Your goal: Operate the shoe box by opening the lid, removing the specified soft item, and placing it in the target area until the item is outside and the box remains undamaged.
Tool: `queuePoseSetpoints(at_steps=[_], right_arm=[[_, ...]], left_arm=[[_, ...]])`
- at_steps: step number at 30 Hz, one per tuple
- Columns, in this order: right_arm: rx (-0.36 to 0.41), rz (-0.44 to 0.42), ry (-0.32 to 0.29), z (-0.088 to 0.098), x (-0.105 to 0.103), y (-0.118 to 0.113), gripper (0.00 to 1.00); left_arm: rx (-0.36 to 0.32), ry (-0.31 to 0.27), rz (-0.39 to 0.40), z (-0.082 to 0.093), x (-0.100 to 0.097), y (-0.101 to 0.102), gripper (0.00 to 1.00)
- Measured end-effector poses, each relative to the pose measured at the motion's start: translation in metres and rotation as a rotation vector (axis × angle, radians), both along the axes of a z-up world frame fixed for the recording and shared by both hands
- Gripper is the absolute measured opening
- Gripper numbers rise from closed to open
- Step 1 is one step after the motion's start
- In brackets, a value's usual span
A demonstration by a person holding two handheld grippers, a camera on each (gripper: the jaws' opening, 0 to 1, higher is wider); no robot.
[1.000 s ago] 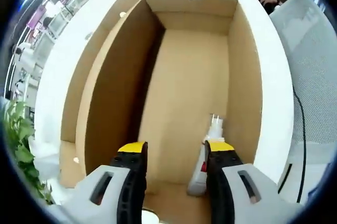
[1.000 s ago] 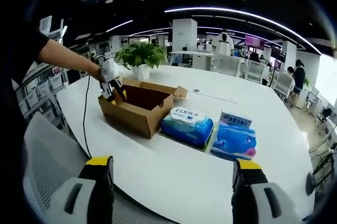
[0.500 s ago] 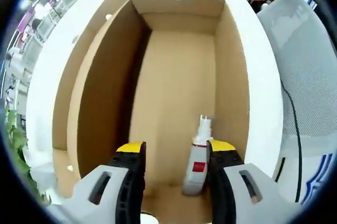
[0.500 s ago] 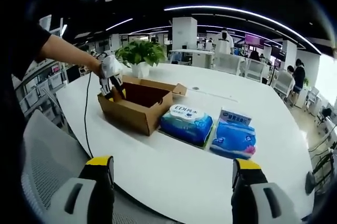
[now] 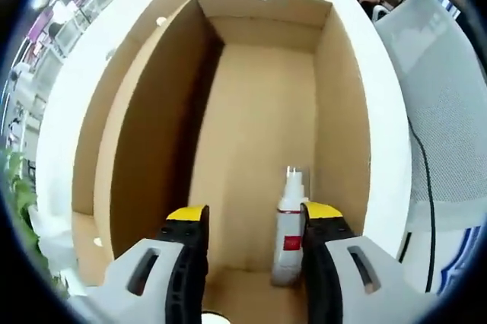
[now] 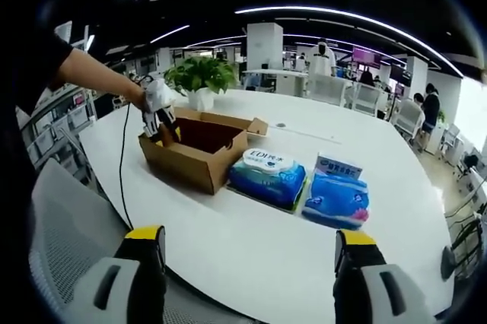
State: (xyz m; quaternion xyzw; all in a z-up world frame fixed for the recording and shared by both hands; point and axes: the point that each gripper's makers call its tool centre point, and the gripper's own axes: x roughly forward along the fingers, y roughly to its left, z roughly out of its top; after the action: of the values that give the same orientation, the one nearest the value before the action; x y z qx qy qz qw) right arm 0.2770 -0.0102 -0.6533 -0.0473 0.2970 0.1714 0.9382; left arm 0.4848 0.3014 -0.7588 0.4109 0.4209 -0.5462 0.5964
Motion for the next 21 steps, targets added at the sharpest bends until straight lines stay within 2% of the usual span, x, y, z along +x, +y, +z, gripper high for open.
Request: queuePoseSetpoints(at_steps=[8,15,18,21], right_arm=[[-0.005,0.003,-0.005,0.001,0.001,-0.001,0.92],[-0.01,-0.001,0.004,-0.002,-0.001,-0.002,0.92],[-0.008,-0.006,0.005,-0.003,-0.002,-0.003,0.92],[-0.009,-0.008,0.008,-0.004,-0.002,-0.003,0.91]], left_arm=[[0.025,-0.032,0.002,0.003,0.003,0.005,0.44],[-0.021,0.019,0.022,0.003,-0.005,-0.008,0.46],[-0.017,0.044,0.006,0.0,-0.01,-0.01,0.47],[0.002,0.036,-0.014,-0.004,-0.01,-0.01,0.46]])
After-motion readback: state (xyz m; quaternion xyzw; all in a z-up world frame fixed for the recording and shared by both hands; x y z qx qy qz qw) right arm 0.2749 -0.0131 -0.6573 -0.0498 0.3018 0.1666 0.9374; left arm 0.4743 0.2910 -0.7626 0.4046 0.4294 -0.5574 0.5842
